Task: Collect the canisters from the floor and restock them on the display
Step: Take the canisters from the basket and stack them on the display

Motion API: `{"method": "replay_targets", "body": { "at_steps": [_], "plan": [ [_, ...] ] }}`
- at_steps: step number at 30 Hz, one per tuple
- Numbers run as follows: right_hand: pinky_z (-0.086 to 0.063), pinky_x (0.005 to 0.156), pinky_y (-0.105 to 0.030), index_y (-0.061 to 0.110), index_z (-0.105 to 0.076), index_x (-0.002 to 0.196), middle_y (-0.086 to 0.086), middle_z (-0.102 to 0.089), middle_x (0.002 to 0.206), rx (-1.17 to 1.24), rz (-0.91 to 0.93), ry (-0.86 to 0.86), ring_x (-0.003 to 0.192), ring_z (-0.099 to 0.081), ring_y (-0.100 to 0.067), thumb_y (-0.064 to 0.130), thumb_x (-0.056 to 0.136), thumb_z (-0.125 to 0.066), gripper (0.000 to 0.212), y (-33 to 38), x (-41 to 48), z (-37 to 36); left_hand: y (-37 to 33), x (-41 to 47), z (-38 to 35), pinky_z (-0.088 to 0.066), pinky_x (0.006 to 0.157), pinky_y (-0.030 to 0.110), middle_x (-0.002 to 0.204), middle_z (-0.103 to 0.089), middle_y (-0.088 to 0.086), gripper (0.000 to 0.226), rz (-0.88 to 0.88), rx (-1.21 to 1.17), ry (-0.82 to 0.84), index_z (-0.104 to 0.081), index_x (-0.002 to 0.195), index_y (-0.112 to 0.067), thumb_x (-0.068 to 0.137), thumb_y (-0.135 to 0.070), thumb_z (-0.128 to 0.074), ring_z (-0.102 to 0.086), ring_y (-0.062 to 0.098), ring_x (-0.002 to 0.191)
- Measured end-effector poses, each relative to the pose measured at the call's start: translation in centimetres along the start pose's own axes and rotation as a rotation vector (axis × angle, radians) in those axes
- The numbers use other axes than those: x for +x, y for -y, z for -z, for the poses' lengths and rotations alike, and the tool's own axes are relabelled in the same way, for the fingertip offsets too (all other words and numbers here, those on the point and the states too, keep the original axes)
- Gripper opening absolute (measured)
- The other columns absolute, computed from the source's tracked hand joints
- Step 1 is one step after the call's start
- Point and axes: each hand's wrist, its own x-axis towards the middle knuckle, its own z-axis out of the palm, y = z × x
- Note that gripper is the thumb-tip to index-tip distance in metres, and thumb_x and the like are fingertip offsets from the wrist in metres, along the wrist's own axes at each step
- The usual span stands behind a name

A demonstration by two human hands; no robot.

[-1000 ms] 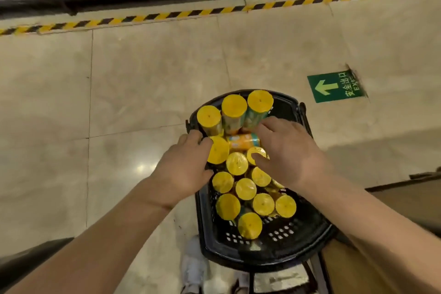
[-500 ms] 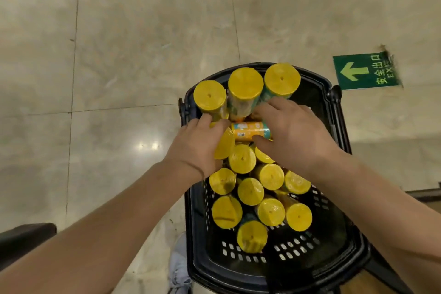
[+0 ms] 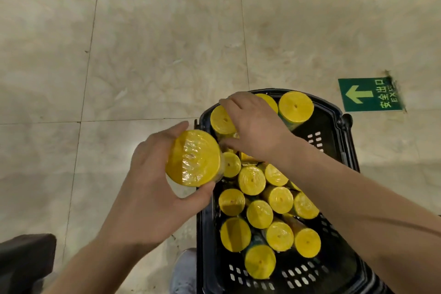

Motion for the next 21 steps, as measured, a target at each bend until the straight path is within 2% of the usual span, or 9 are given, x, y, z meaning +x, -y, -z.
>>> {"method": "replay_targets", "body": {
  "at_steps": [3,6,9,11,13,14,16,21],
  "plan": [
    [-0.029,0.117,-0.05,0.005,-0.048,0.142,-0.017,-0.057,0.131,-0.093,0.021,0.083,0.129,-0.047,-0.039,0.047,0.072,-0.084,0.09,0.2,1.8,-0.9,0.4,-0.1,0.9,-0.049,0.096,0.032,0.129,-0.045,-0.036,0.092,0.043,-0.065,-0.04,-0.041,0.141,-0.048,0.064,-0.048,-0.09,-0.052,0.009,0.124],
    [-0.023,0.119,-0.044,0.011,-0.046,0.141,-0.011,-0.056,0.129,-0.166,0.012,0.145,0.126,-0.048,-0.033,0.052,0.078,-0.077,0.081,0.5,2.8,-1.2,0.9,0.1,1.4,-0.047,0.098,0.028,0.133,-0.048,-0.027,0.094,0.069,-0.106,-0.085,-0.041,0.142,-0.048,0.06,-0.052,-0.086,-0.049,0.001,0.126],
    [-0.026,0.115,-0.042,0.012,-0.052,0.135,-0.008,-0.06,0.117,-0.113,-0.004,0.11,0.116,-0.053,-0.032,0.05,0.076,-0.078,0.075,0.7,2.5,-0.6,0.5,0.3,2.2,-0.048,0.1,0.03,0.134,-0.05,-0.019,0.096,0.093,-0.132,-0.108,-0.041,0.142,-0.049,0.061,-0.051,-0.091,-0.052,0.001,0.123],
    [-0.034,0.108,-0.043,0.011,-0.056,0.132,-0.01,-0.061,0.113,-0.008,-0.029,0.045,0.11,-0.056,-0.035,0.047,0.073,-0.08,0.073,1.1,1.5,0.7,-0.1,0.4,3.1,-0.05,0.098,0.032,0.135,-0.05,-0.017,0.097,0.097,-0.125,-0.123,-0.04,0.141,-0.052,0.06,-0.049,-0.093,-0.055,0.004,0.12],
    [-0.041,0.097,-0.043,0.012,-0.056,0.134,-0.01,-0.061,0.114,0.1,-0.059,-0.008,0.107,-0.057,-0.034,0.047,0.072,-0.081,0.075,1.9,-0.1,3.3,-1.1,0.2,4.4,-0.051,0.095,0.027,0.136,-0.051,-0.017,0.097,0.084,-0.131,-0.13,-0.041,0.14,-0.054,0.059,-0.048,-0.093,-0.057,0.005,0.119],
    [-0.043,0.094,-0.041,0.014,-0.054,0.137,-0.008,-0.059,0.118,0.162,-0.079,-0.026,0.108,-0.057,-0.031,0.047,0.073,-0.081,0.077,2.4,-0.9,5.0,-1.7,0.1,5.1,-0.049,0.092,0.02,0.136,-0.051,-0.017,0.097,0.076,-0.136,-0.134,-0.042,0.14,-0.054,0.058,-0.049,-0.094,-0.057,0.003,0.117],
    [-0.045,0.09,-0.034,0.021,-0.049,0.143,-0.003,-0.054,0.126,0.313,-0.135,-0.048,0.111,-0.054,-0.022,0.045,0.074,-0.082,0.08,3.2,-2.8,8.9,-3.6,0.0,6.7,-0.044,0.086,0.005,0.135,-0.051,-0.019,0.095,0.067,-0.167,-0.158,-0.045,0.137,-0.055,0.057,-0.045,-0.096,-0.056,-0.004,0.115],
    [-0.035,0.081,-0.001,0.036,-0.048,0.144,0.012,-0.047,0.129,0.566,-0.251,-0.205,0.108,-0.043,0.003,0.039,0.074,-0.086,0.079,5.1,-8.5,20.0,-10.7,0.0,11.9,-0.042,0.084,0.0,0.128,-0.054,-0.027,0.089,-0.039,-0.216,-0.18,-0.049,0.135,-0.049,0.057,-0.053,-0.091,-0.052,-0.011,0.117]
  ]
}}
